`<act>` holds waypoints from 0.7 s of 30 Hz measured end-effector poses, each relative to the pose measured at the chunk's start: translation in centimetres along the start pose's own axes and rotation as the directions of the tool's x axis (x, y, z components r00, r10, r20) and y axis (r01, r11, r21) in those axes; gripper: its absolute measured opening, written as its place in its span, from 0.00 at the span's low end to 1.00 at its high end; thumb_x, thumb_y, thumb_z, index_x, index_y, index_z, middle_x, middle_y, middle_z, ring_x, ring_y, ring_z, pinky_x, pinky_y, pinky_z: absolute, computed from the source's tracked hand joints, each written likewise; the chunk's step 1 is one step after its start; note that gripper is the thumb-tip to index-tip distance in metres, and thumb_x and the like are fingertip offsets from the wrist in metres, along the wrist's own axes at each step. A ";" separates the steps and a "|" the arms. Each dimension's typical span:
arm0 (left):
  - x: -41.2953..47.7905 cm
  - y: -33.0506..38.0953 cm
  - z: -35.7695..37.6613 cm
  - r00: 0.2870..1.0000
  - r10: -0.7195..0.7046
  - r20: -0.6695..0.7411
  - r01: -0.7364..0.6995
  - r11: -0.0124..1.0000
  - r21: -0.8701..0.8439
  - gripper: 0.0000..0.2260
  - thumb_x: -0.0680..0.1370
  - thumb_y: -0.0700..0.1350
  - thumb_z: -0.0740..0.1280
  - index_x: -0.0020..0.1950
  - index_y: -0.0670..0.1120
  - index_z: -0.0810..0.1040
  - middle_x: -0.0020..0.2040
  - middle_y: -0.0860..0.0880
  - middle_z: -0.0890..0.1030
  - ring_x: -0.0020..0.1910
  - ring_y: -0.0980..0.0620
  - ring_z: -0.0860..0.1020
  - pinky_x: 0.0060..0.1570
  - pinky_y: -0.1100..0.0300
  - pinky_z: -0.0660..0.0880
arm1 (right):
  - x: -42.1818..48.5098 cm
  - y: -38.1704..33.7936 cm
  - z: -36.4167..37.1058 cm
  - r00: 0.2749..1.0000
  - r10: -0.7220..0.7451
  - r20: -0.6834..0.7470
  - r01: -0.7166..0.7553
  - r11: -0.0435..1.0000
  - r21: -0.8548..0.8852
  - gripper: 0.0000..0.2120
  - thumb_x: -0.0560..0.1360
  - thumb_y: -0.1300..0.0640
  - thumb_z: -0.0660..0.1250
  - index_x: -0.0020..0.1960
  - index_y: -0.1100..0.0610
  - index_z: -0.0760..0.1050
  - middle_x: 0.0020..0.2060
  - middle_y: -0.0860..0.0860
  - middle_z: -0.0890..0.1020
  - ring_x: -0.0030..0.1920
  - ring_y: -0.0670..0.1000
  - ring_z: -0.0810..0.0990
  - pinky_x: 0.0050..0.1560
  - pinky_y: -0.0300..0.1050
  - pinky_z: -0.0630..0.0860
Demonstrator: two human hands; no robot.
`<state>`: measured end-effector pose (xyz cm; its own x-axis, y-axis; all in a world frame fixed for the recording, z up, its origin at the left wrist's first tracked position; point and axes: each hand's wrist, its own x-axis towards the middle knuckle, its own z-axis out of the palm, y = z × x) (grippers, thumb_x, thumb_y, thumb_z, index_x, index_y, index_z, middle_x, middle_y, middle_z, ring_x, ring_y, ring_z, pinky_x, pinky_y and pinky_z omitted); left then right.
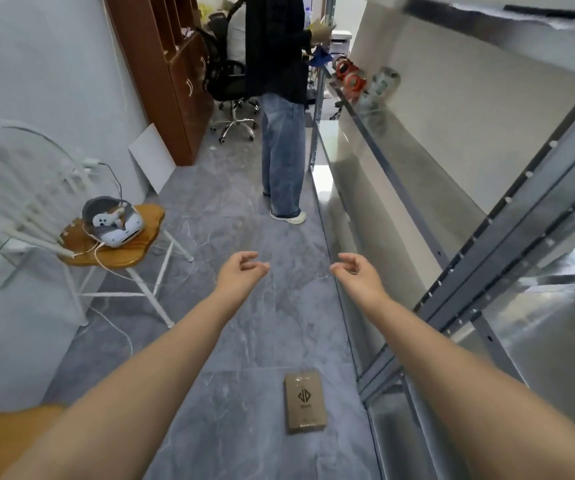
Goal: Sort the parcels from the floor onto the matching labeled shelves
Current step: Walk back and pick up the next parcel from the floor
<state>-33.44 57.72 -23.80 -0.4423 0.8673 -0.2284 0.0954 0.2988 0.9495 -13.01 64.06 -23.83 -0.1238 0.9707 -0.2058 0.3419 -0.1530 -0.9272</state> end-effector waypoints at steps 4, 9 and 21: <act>1.7 -3.8 1.6 0.999 -0.043 -0.017 0.044 0.998 0.033 0.19 0.76 0.42 0.68 0.65 0.39 0.72 0.55 0.42 0.77 0.53 0.50 0.75 0.52 0.60 0.69 | 2.2 4.1 1.9 0.997 0.070 0.021 -0.070 0.998 0.010 0.21 0.75 0.59 0.68 0.66 0.61 0.70 0.56 0.56 0.78 0.54 0.48 0.74 0.55 0.40 0.69; 3.4 -9.9 3.6 0.995 -0.089 -0.033 0.090 0.995 0.041 0.19 0.75 0.40 0.69 0.65 0.37 0.71 0.61 0.41 0.77 0.57 0.50 0.75 0.53 0.61 0.70 | 3.4 9.7 4.5 0.986 0.156 0.067 -0.158 0.987 0.035 0.26 0.76 0.59 0.67 0.71 0.61 0.64 0.61 0.56 0.74 0.57 0.50 0.72 0.56 0.39 0.67; 8.1 -27.2 8.9 0.977 -0.211 -0.033 0.213 0.976 0.055 0.20 0.76 0.39 0.68 0.66 0.37 0.71 0.60 0.41 0.76 0.54 0.51 0.74 0.53 0.61 0.69 | 7.7 27.1 8.8 0.953 0.295 0.065 -0.296 0.955 0.008 0.30 0.75 0.57 0.68 0.74 0.58 0.61 0.63 0.55 0.75 0.56 0.48 0.72 0.56 0.39 0.66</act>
<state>-31.68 60.12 -53.37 -0.4813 0.7713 -0.4165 0.0483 0.4978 0.8660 -12.87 65.81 -53.30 -0.0778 0.8681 -0.4903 0.3561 -0.4351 -0.8270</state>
